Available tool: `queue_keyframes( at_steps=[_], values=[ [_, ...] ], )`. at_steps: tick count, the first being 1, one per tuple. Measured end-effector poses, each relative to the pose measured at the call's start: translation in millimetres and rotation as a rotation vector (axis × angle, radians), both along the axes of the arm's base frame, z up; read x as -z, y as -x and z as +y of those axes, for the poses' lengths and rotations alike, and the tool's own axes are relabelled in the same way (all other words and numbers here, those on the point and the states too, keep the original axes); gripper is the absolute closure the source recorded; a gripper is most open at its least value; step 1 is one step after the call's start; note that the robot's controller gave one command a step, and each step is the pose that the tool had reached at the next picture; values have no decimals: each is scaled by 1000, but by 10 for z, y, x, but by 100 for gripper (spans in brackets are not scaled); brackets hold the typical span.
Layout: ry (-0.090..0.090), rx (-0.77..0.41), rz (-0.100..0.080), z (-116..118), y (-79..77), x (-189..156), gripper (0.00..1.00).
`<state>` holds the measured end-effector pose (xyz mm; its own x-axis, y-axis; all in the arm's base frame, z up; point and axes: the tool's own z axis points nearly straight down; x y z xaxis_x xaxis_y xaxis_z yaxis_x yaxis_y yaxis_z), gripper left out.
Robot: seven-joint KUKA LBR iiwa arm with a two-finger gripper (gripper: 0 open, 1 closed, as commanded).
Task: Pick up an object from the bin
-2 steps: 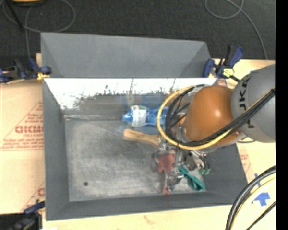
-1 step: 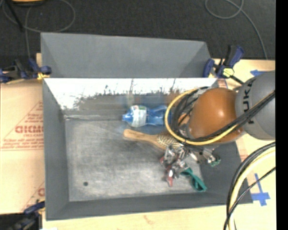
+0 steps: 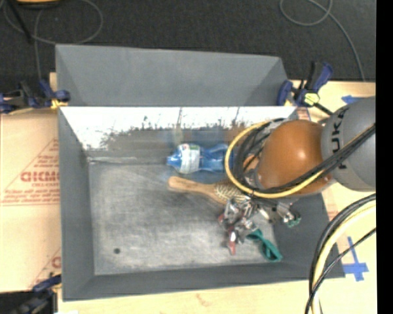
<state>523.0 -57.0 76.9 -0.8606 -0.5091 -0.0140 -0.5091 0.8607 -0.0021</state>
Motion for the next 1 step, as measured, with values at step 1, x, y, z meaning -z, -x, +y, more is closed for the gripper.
queue_keyframes(
  at_steps=[1],
  values=[
    [6, -90, 5, -143, -8, -1578, 100]
  ],
)
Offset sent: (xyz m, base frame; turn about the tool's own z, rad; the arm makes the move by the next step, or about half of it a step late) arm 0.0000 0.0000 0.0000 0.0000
